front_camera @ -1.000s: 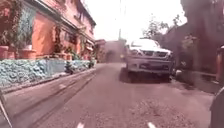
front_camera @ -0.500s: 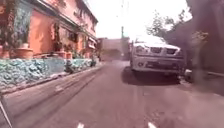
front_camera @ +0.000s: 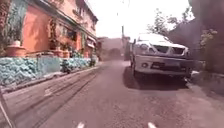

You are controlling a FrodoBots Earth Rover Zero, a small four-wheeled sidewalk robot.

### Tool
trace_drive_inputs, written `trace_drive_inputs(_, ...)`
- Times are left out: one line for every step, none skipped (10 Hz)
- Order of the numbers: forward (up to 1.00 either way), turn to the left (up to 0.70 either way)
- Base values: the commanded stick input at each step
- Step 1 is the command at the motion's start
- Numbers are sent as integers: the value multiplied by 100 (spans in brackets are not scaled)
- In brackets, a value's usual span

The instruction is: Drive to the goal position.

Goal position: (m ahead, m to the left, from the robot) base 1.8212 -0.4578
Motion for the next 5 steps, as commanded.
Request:
trace_drive_inputs(66,1)
trace_drive_inputs(70,1)
trace_drive_inputs(70,1)
trace_drive_inputs(70,1)
trace_drive_inputs(70,1)
